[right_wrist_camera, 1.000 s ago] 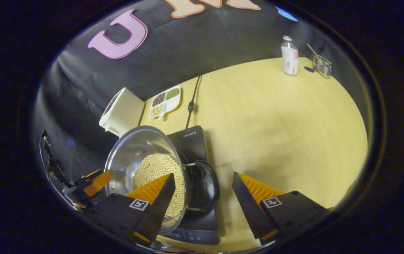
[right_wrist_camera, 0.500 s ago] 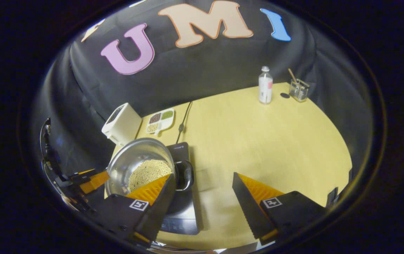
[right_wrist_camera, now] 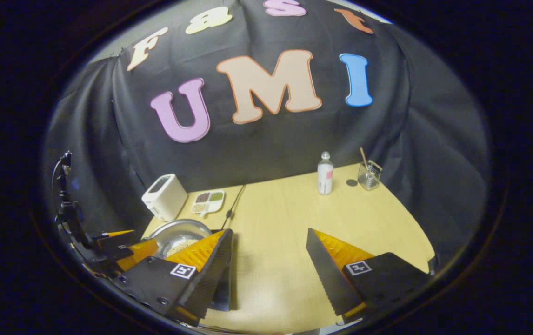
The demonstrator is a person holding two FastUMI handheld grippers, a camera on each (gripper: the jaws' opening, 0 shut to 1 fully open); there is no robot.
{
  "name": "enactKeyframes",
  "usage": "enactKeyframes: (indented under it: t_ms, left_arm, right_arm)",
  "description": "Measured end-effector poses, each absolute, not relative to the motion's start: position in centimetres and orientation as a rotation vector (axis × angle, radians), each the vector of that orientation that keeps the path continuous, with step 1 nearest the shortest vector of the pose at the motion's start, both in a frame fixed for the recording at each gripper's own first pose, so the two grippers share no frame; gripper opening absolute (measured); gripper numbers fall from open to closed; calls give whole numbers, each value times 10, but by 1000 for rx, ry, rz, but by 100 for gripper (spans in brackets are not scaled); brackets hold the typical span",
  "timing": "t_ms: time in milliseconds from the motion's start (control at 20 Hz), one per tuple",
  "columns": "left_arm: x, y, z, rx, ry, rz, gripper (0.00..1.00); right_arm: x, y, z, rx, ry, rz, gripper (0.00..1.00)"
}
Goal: First push the handle of the pot to place it horizontally, then grasp the pot with both hands and set it on the induction cooktop.
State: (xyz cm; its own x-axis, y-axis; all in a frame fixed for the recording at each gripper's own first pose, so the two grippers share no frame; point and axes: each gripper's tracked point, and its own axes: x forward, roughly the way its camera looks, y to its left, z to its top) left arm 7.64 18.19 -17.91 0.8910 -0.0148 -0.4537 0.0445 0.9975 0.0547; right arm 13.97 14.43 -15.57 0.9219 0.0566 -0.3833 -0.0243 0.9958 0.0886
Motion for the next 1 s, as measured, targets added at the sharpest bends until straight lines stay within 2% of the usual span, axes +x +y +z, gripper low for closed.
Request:
enactKeyframes:
  t_ms: [50,100,150,200,250,300,350,450,800,1000]
  left_arm:
    - [75,165,-166,60,445,-34,97]
    - [74,150,-155,54,415,-32,97]
    - [73,135,-142,46,382,-29,96]
    - [71,119,-129,40,347,-24,97]
    - [69,106,-116,39,312,-17,97]
    - [68,94,-105,44,274,-10,97]
    - [66,82,-91,55,238,2,94]
    - [64,58,-69,71,177,19,96]
    - [33,-20,-11,68,4,49,96]
    - [13,-43,0,66,-43,69,96]
  right_arm:
    - [137,132,-142,76,372,50,94]
    - [135,118,-128,63,345,58,100]
    - [133,104,-112,47,314,63,100]
    - [128,89,-94,33,280,65,94]
    - [122,75,-76,23,246,66,100]
    - [117,61,-59,14,214,65,93]
    - [112,47,-45,5,181,64,94]
    - [100,19,-18,-18,123,58,93]
    - [47,-41,46,-108,-23,50,93]
    - [28,-56,49,-122,-75,42,93]
